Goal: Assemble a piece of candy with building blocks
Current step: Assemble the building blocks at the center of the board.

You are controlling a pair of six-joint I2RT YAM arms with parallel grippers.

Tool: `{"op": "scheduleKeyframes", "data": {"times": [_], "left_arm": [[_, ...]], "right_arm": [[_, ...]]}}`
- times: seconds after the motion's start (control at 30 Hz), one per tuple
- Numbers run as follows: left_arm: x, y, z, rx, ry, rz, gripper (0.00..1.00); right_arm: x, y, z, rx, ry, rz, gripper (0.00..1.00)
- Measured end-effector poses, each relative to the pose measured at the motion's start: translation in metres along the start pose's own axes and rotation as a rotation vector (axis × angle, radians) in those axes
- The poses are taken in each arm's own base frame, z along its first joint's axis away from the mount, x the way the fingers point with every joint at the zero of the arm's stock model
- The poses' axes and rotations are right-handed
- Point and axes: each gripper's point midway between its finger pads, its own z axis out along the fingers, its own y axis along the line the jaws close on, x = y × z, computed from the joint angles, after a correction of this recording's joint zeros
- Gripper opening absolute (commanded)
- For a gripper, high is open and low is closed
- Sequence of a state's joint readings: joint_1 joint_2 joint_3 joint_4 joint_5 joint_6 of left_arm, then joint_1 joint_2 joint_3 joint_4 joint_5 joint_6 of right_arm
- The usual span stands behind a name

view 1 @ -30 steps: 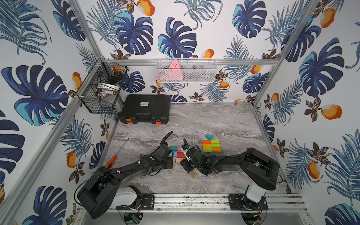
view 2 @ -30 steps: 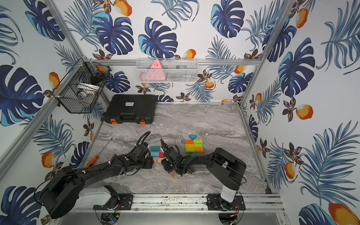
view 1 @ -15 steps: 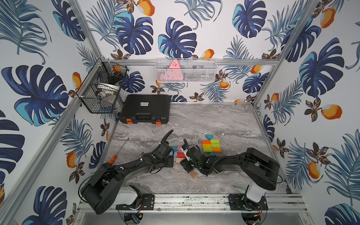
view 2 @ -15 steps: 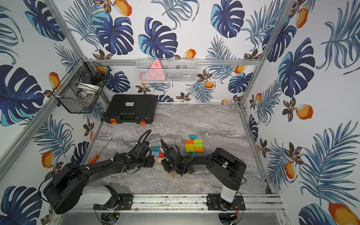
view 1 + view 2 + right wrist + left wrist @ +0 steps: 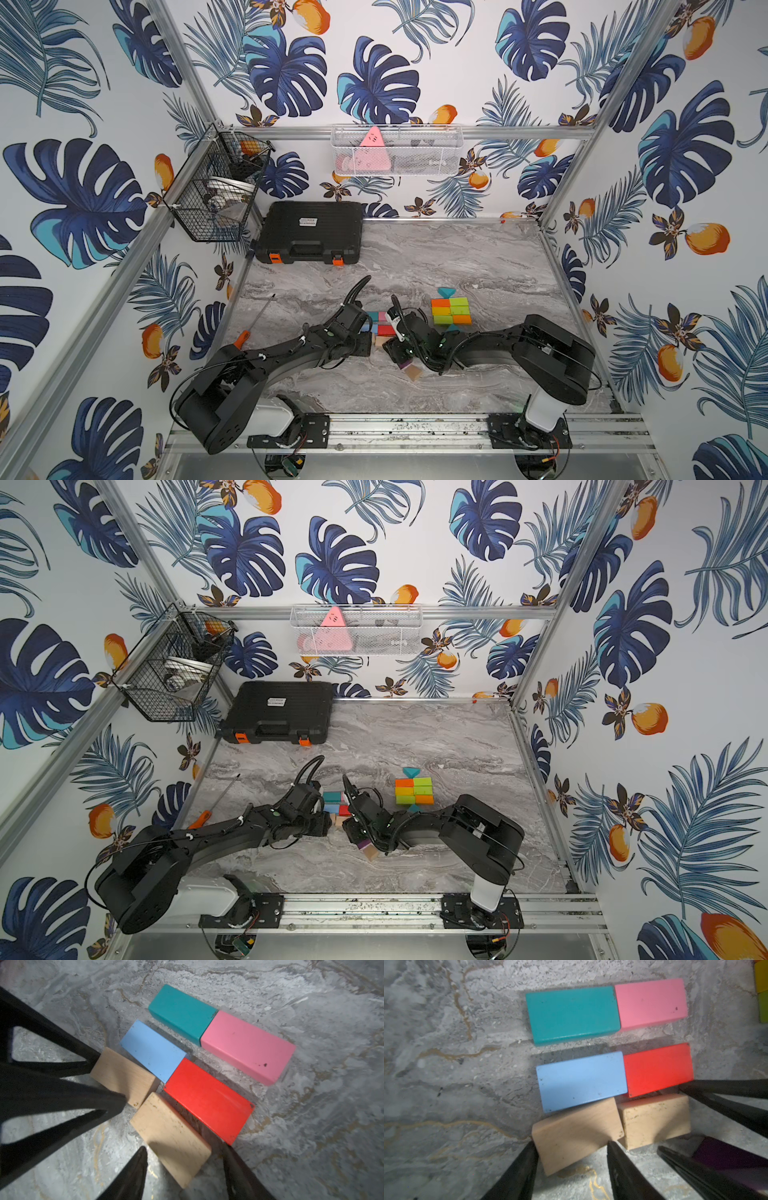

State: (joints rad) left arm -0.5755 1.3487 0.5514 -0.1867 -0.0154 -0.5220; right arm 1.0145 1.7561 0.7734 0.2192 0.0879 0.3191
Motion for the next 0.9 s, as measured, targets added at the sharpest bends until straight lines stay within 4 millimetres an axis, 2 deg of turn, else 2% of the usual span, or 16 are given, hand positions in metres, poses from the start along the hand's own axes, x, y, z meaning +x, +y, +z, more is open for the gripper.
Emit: {"op": "scheduleKeyframes", "data": {"times": [0.7, 0.9], "left_arm": [[0.009, 0.003, -0.006, -0.031, 0.079, 0.050, 0.58], [0.012, 0.005, -0.004, -0.036, 0.087, 0.046, 0.57]], "right_arm": [[0.002, -0.006, -0.002, 0.043, 0.005, -0.002, 0.65], [0.003, -0.007, -0.003, 0.055, 0.002, -0.009, 0.68]]}}
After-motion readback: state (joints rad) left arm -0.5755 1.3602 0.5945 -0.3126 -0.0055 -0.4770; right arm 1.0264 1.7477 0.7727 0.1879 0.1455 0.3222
